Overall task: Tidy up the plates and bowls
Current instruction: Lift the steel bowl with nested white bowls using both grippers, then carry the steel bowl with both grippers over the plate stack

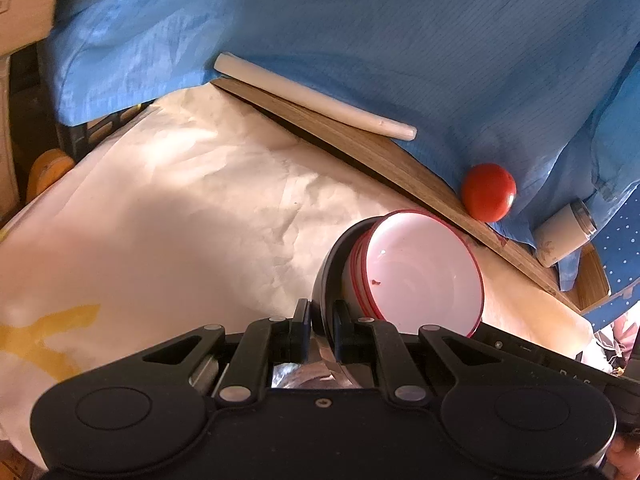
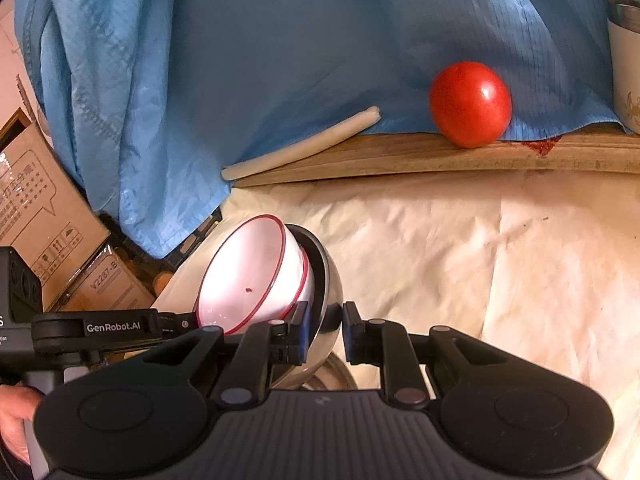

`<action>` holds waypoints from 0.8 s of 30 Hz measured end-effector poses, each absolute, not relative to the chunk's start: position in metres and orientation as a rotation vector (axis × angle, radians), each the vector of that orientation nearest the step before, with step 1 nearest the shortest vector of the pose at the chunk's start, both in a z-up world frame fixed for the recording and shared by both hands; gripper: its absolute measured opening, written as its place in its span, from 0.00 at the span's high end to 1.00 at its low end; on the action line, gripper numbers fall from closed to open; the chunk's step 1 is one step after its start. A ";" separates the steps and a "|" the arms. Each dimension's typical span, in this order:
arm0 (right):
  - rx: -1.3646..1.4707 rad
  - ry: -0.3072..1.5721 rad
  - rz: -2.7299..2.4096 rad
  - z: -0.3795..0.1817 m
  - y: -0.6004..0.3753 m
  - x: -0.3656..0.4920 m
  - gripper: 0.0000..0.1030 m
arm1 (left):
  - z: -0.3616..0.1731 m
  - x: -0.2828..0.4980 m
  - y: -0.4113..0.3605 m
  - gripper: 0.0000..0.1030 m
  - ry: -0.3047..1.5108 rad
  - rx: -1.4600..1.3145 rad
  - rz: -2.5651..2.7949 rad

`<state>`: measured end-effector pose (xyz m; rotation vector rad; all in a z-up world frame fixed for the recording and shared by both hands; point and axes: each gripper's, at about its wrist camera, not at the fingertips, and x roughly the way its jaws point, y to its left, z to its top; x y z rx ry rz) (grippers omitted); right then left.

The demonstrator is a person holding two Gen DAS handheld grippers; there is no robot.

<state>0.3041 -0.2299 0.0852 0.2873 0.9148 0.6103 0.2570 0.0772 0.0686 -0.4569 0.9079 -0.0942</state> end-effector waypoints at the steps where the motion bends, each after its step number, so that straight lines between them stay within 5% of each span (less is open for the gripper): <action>1: 0.286 0.915 0.611 0.086 -0.229 0.302 0.81 | 0.069 0.255 0.078 0.90 0.908 -0.457 -0.094; 24: 0.284 0.917 0.613 0.088 -0.229 0.256 0.81 | 0.074 0.210 0.083 0.90 0.901 -0.456 -0.094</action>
